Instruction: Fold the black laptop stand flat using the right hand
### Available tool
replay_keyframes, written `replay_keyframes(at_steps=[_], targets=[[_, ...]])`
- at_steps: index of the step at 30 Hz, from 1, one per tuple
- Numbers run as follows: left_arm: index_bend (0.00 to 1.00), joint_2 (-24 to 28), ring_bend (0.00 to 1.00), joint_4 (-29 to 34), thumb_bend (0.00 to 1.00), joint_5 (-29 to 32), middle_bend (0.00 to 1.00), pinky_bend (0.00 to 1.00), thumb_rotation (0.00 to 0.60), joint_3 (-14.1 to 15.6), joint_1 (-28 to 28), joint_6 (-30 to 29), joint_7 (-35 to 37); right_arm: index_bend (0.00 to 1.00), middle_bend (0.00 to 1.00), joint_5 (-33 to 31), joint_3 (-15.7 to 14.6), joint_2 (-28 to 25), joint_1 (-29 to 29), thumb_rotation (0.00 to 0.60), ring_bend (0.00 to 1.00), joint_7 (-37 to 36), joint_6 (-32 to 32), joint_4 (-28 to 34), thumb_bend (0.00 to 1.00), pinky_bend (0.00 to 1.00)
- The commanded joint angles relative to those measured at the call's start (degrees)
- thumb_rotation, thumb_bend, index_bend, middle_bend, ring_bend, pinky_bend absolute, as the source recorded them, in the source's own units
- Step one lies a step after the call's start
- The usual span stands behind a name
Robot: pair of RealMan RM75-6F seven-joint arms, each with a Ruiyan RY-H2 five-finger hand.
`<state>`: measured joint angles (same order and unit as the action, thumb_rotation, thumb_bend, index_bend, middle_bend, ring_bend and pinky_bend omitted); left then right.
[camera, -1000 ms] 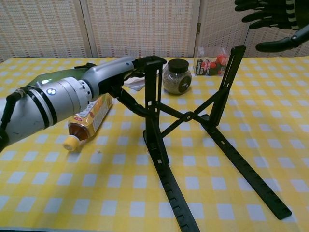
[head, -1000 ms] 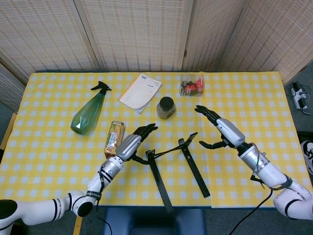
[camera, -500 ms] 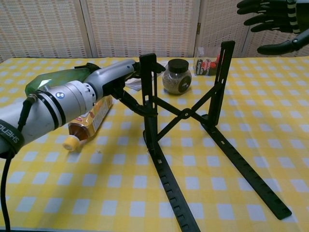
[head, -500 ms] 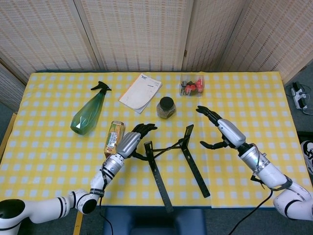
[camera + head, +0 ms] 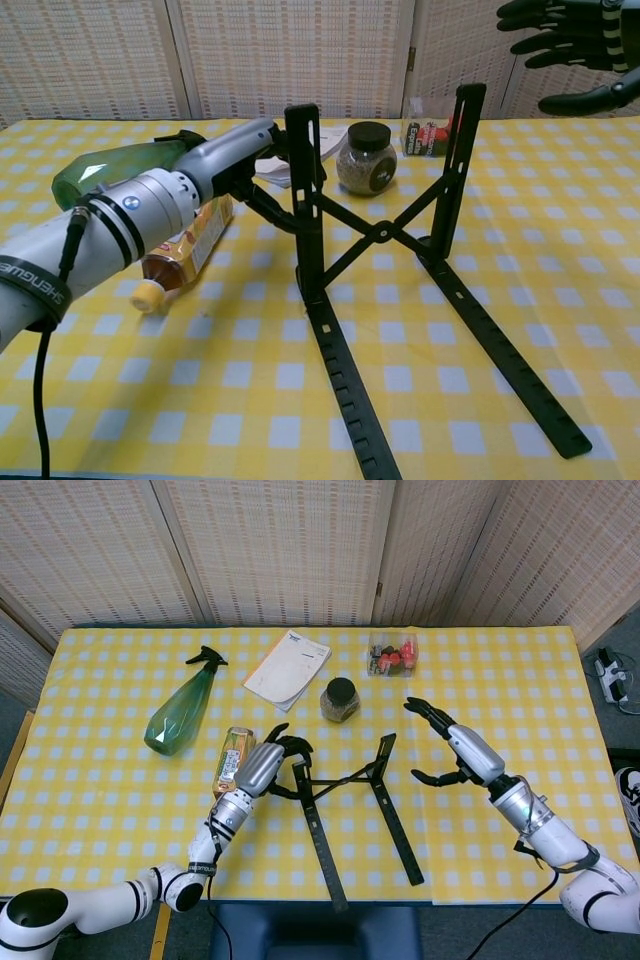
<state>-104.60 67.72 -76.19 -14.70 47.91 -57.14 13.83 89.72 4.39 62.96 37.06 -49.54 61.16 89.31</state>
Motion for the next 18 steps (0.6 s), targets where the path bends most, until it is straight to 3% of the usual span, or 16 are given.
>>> replay_keyframes(at_steps=[1, 10, 18], targets=[[0.57, -1.1, 0.30, -2.5, 0.13, -1.2, 0.38, 0.00, 0.600, 0.1, 0.4, -1.3, -0.1, 0.00, 0.00, 0.0, 0.0, 0.0, -0.1, 0.600, 0.00, 0.0, 0.0, 0.0, 0.33, 0.00], [0.62, -2.3, 0.31, -10.3, 0.13, -4.5, 0.39, 0.00, 0.600, 0.7, 1.6, -3.6, 0.7, 0.00, 0.00, -0.1, -0.1, 0.2, -0.6, 0.600, 0.00, 0.2, 0.2, 0.1, 0.33, 0.00], [0.62, -1.7, 0.31, -11.2, 0.14, -7.0, 0.39, 0.00, 0.600, 2.5, 1.2, -5.3, 3.4, 0.00, 0.00, 0.3, -0.8, 0.8, -1.7, 0.600, 0.00, 1.1, 1.0, -0.1, 0.33, 0.00]])
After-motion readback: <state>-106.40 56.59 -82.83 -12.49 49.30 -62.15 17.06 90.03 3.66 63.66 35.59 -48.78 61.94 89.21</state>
